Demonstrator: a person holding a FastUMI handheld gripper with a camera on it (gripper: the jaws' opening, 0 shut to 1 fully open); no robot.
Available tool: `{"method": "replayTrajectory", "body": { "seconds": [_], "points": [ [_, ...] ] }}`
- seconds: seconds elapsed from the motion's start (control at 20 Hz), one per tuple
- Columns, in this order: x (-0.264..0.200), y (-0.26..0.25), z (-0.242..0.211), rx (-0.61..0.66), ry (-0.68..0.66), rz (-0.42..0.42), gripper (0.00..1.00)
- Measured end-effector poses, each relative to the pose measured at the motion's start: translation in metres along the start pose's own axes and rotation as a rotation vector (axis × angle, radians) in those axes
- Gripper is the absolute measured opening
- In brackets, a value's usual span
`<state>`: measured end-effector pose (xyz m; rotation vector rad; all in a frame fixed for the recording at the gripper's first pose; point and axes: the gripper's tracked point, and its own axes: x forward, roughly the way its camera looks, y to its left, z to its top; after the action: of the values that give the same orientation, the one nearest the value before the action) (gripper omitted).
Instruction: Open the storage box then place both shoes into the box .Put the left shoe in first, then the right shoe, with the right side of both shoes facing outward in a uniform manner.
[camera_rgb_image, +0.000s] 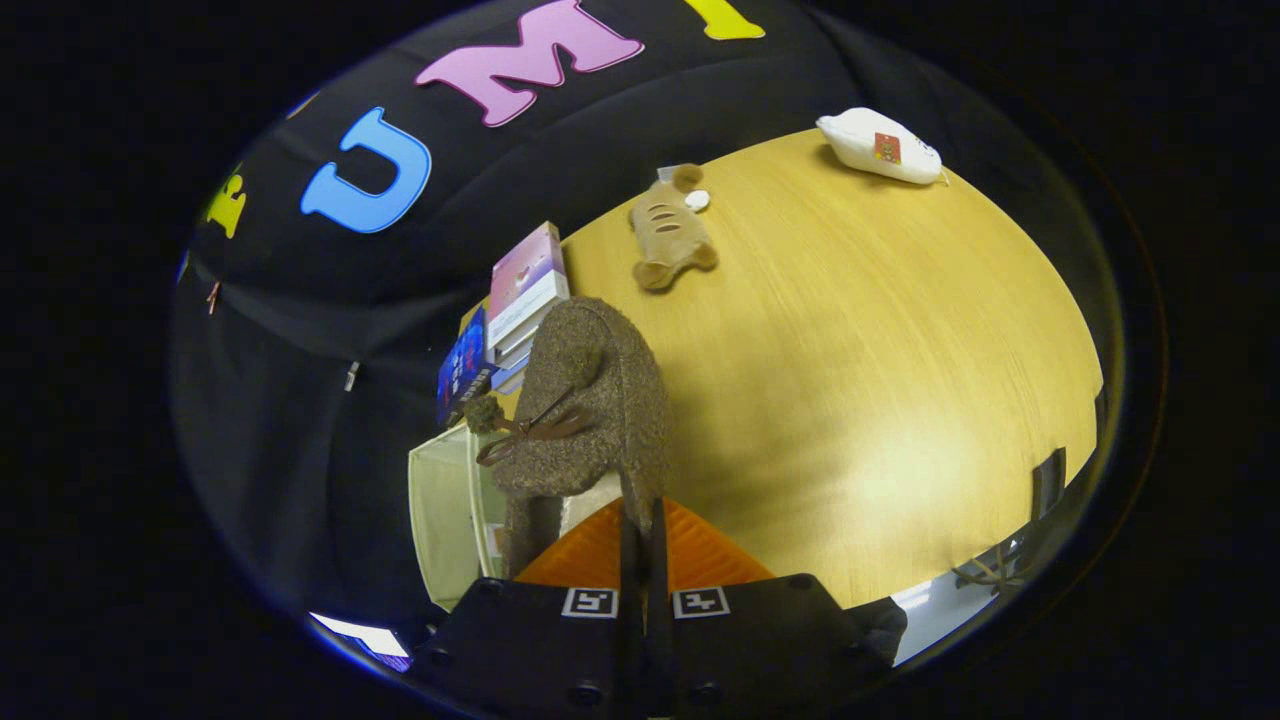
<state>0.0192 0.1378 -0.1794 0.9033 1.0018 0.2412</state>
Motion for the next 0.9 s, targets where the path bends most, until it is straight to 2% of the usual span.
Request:
{"method": "replayTrajectory", "body": {
  "seconds": [0.4,0.9],
  "points": [
    [0.018,0.098,-0.043,-0.046,0.059,0.092,0.05],
    [0.050,0.158,-0.096,-0.026,0.146,0.109,0.05]
  ]
}}
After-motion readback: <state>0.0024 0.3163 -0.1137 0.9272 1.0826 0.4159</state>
